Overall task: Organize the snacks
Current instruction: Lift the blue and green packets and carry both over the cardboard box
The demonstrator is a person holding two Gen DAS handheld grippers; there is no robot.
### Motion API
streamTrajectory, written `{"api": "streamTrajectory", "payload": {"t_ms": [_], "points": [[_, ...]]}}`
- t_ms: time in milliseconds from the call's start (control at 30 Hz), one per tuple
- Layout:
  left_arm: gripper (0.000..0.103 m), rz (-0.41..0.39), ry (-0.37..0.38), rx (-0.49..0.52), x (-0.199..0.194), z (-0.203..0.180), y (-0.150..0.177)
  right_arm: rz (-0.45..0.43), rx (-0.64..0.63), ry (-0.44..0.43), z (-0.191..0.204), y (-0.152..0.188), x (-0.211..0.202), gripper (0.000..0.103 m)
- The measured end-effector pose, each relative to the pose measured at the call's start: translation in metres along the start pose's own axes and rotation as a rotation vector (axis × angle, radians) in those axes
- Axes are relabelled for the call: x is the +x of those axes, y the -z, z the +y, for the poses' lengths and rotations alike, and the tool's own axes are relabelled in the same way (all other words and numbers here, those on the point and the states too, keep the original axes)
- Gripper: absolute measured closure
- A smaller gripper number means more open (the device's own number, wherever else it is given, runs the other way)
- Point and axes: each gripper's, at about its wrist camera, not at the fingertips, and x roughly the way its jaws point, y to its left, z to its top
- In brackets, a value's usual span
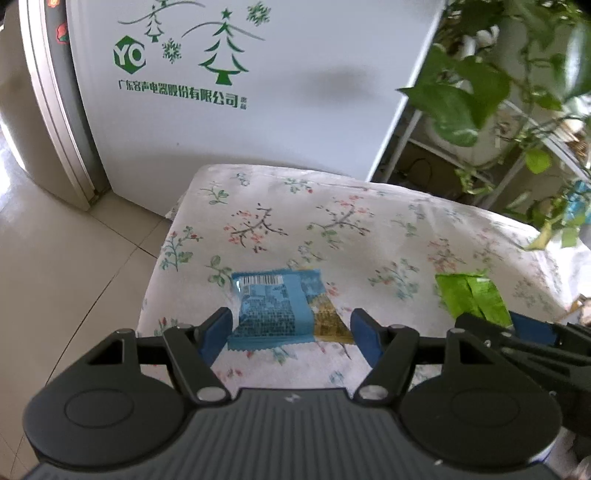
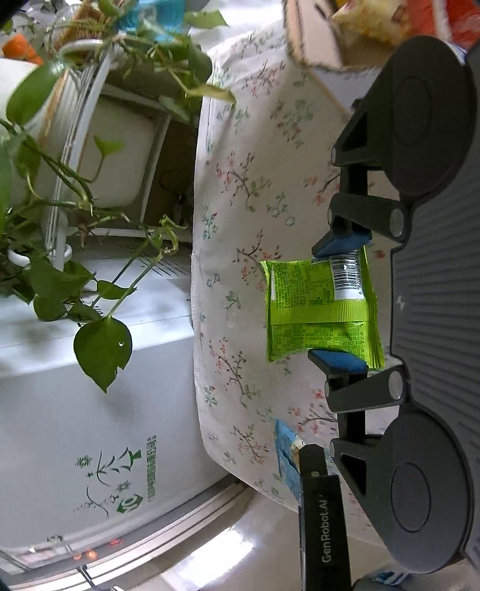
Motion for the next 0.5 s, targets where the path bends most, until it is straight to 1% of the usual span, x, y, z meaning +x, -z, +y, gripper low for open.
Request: {"api": "streamTrajectory", "payload": {"t_ms": [133, 233, 500], "points": [[0.033, -0.020, -0.004, 0.026, -0.016, -0.008, 0.008, 0.001, 0.005, 0.018, -0.003, 0.005, -0.013, 0.043], [0.033, -0.028, 0.004, 0.016, -0.026, -0.011, 0.013, -0.006, 0.019, 0.019, -0.004, 0.006, -0.024, 0.043], [0.033, -0.052, 0.001, 0.023, -0.051, -0.020, 0.025, -0.060, 0.038, 0.030, -0.006, 0.010, -0.062, 0.043]]}}
